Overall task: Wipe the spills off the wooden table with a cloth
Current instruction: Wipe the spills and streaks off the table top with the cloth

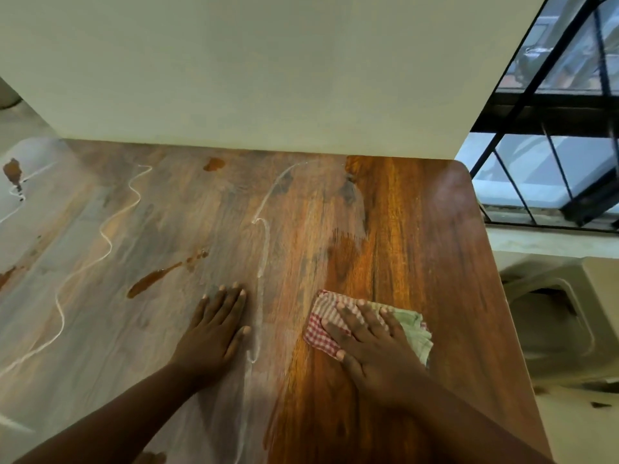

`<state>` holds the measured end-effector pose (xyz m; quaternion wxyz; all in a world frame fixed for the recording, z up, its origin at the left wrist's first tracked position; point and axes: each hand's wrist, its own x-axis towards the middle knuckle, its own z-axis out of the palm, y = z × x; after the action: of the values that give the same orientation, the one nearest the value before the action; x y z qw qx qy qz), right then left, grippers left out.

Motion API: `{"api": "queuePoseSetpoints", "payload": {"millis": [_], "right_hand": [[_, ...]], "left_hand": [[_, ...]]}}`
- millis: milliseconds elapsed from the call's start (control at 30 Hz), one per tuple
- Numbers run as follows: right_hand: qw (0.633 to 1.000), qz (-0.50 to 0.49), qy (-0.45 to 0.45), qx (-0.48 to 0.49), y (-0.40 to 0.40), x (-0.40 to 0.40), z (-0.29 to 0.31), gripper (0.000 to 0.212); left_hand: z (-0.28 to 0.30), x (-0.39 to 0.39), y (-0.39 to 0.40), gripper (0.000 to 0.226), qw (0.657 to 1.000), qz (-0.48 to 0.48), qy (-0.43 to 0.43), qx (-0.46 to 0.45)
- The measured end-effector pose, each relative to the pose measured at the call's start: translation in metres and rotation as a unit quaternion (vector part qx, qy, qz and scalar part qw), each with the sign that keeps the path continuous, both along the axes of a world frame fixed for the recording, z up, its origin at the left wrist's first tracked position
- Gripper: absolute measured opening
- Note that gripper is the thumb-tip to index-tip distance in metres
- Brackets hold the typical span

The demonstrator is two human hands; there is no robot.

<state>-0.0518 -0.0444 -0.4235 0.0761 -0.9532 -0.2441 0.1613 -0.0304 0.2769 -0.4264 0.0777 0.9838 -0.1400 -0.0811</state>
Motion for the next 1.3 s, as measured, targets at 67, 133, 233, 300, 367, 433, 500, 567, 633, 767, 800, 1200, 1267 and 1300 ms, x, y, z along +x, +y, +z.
{"api": "queuePoseSetpoints", "payload": {"millis": [67,133,233,300,367,433,500,567,633,767,800,1200,1267,1300], "right_hand": [[1.0,-0.011,-0.013,-0.008,0.001,0.014,0.0,0.054],[0.999,-0.034,-0.021,-0.011,0.004,0.031,-0.001,0.057],[0.997,-0.07,-0.024,-0.014,0.006,0.059,-0.005,0.061],[0.997,-0.075,-0.028,-0.015,0.007,0.074,-0.006,0.061],[0.996,-0.08,-0.034,-0.016,0.007,0.085,-0.008,0.061],[0.995,-0.084,-0.04,-0.019,0.007,0.095,-0.01,0.06],[0.995,-0.084,-0.043,-0.02,0.007,0.106,-0.011,0.06],[0.995,-0.085,-0.044,-0.02,0.006,0.121,-0.011,0.059],[0.995,-0.088,-0.047,-0.02,0.006,0.138,-0.011,0.059],[0.994,-0.094,-0.06,-0.021,0.003,0.192,-0.012,0.059],[0.993,-0.101,-0.062,-0.023,0.001,0.211,-0.012,0.059],[0.998,-0.05,-0.046,-0.008,-0.001,0.17,-0.013,0.058],[0.998,-0.039,-0.047,-0.02,-0.005,0.163,-0.013,0.058],[0.998,-0.038,-0.054,-0.023,-0.006,0.169,-0.013,0.058]], "left_hand": [[0.005,0.026,-0.019,0.077,0.999,-0.027,-0.029,0.001],[0.007,0.056,-0.04,0.074,0.998,-0.024,-0.05,0.009],[0.005,0.1,-0.068,0.069,0.997,0.002,-0.076,0.027],[0.003,0.119,-0.086,0.067,0.997,0.018,-0.079,0.017],[-0.004,0.129,-0.099,0.062,0.997,0.013,-0.076,0.009],[-0.013,0.133,-0.103,0.061,0.998,0.009,-0.062,0.0],[-0.018,0.138,-0.101,0.06,0.998,0.019,-0.051,-0.016],[-0.02,0.141,-0.1,0.06,0.998,0.019,-0.05,-0.028],[-0.02,0.14,-0.1,0.064,0.998,0.017,-0.046,-0.042],[-0.02,0.138,-0.098,0.068,0.997,0.014,-0.047,-0.056],[-0.021,0.139,-0.098,0.068,0.997,0.015,-0.048,-0.057],[-0.017,0.141,-0.099,0.071,0.997,0.017,-0.037,-0.066],[-0.017,0.14,-0.099,0.07,0.997,0.017,-0.035,-0.06],[-0.017,0.14,-0.099,0.07,0.997,0.019,-0.035,-0.061]]}}
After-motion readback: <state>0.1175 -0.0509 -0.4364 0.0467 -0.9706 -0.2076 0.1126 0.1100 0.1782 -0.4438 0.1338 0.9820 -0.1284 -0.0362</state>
